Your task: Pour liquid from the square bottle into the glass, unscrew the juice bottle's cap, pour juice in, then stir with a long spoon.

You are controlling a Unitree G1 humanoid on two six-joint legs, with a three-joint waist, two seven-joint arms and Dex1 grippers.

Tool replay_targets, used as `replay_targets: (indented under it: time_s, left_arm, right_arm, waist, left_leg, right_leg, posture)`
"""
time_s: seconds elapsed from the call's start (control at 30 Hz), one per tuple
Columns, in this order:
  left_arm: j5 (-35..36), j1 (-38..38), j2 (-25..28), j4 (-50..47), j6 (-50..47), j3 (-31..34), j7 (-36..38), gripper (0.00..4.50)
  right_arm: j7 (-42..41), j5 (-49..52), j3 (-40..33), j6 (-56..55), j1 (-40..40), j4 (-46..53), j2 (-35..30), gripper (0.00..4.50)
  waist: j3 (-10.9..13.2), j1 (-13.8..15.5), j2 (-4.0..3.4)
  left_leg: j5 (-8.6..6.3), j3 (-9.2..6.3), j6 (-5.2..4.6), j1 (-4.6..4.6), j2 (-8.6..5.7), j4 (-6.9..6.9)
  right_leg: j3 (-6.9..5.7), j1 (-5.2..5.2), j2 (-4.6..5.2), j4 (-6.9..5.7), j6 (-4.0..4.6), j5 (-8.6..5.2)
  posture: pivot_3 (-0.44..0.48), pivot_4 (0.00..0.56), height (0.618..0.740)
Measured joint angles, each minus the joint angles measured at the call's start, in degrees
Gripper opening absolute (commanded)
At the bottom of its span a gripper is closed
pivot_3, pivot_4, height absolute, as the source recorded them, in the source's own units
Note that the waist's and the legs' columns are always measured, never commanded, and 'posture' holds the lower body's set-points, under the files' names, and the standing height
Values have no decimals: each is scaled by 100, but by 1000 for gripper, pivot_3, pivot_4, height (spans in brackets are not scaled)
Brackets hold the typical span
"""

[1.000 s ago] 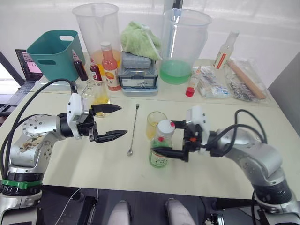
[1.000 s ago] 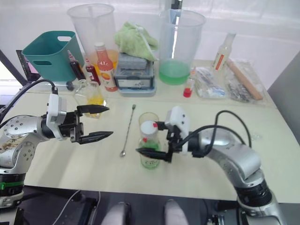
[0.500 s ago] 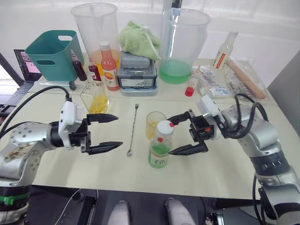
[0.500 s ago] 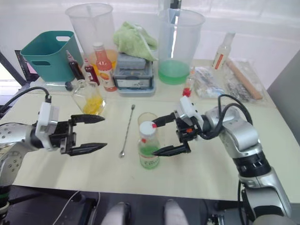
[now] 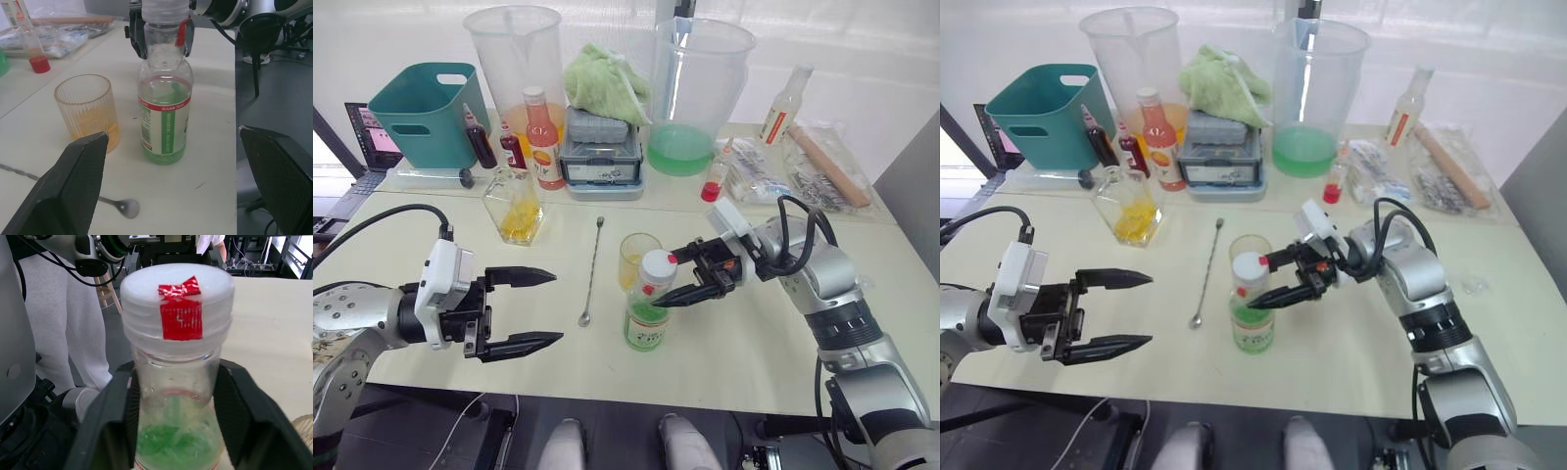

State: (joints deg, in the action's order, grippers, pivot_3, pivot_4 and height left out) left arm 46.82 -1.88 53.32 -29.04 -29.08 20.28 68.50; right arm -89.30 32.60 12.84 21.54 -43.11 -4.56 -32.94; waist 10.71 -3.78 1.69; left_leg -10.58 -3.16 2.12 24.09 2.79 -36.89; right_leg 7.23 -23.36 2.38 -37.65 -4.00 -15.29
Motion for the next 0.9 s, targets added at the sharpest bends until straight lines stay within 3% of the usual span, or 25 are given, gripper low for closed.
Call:
replay_targets:
  time_s: [0.27, 0.6, 0.73, 0.9]
  left_arm:
    - [-33, -614, -155, 386, 44, -619, 175, 4500]
    - [-601, -1822, -788, 1507, 501, -1762, 838, 4500]
    - [-818, -2366, -979, 2132, 733, -2041, 1248, 4500]
    - [-916, -2530, -1121, 2454, 811, -2218, 1543, 4500]
  right_arm:
    - [591, 213, -468, 468, 709, 1077, -276, 1216]
    - [3531, 962, -1699, 1743, 2368, 3921, -228, 1214]
    - [4759, 984, -1807, 1984, 3218, 4708, 90, 1213]
    - [5586, 618, -1650, 1954, 3728, 5066, 382, 1211]
  waist:
    - [0, 59, 0]
    - [-1, 137, 0]
    - [-3, 136, 6]
    - [-3, 91, 6]
  left_leg:
    - [0, -1, 0, 3, -2, 1]
    - [0, -3, 0, 9, -4, 0]
    - [2, -8, 3, 10, -5, -3]
    - [2, -3, 3, 8, -3, -1]
  right_leg:
    - [-1, -1, 0, 2, 0, -1]
    - [0, -3, -1, 2, 2, -2]
    - [0, -2, -3, 2, 0, -3]
    - [3, -6, -3, -3, 2, -3]
  posture:
    - [0, 150, 723]
    - [0, 150, 723]
    - [0, 150, 723]
    - [0, 150, 723]
